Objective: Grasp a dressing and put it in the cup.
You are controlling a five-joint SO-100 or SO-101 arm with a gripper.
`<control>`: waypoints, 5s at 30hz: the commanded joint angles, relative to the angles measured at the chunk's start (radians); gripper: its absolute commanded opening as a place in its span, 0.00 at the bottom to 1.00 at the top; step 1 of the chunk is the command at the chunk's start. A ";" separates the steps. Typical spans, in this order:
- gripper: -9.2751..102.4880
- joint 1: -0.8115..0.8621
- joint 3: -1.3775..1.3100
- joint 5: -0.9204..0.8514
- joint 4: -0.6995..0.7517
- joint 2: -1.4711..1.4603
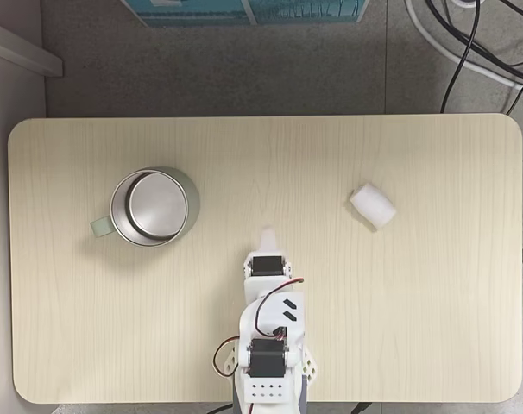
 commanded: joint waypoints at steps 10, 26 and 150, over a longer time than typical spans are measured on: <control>0.21 0.348 0.943 -0.002 0.281 0.804; 0.32 0.541 0.874 -0.164 0.221 1.427; 0.35 -0.581 0.910 0.118 0.155 1.092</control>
